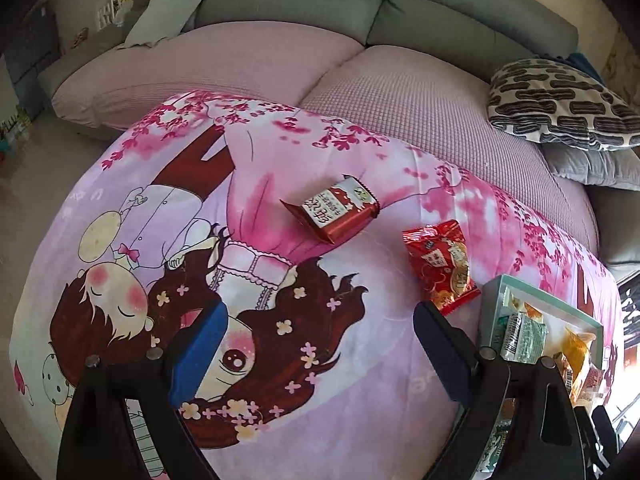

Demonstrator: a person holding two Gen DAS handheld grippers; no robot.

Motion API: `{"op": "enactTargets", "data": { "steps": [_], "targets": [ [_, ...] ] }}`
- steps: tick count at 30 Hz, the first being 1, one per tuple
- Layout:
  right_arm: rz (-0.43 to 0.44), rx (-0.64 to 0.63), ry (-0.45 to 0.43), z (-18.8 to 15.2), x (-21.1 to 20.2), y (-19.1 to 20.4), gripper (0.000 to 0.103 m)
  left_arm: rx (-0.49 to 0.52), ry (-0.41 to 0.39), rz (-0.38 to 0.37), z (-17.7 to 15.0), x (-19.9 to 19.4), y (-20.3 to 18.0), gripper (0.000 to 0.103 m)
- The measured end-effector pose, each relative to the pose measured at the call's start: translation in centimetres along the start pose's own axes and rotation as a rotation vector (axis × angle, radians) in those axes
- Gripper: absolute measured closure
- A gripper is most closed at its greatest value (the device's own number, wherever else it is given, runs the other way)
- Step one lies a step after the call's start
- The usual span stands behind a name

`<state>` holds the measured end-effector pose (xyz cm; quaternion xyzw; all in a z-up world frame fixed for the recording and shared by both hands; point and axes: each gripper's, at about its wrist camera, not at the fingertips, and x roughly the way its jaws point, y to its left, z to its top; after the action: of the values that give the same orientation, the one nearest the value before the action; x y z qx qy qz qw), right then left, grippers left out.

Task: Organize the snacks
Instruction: 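Move both open tools back to the pile, left toward milk biscuit box, right toward red packet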

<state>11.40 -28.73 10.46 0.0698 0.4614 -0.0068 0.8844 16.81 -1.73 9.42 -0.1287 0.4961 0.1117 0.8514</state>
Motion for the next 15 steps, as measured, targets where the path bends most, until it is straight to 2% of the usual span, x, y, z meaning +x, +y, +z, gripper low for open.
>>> {"op": "enactTargets", "data": {
  "steps": [7,15],
  "targets": [
    [0.069,-0.034,-0.008,1.4,0.8,3.3,0.000,-0.025,0.009,-0.008,1.1,0.8,1.5,0.009],
    [0.111,-0.126,0.037,3.4,3.8,8.0,0.000,-0.001,0.080,-0.021,2.9,3.8,1.9,0.009]
  ]
}}
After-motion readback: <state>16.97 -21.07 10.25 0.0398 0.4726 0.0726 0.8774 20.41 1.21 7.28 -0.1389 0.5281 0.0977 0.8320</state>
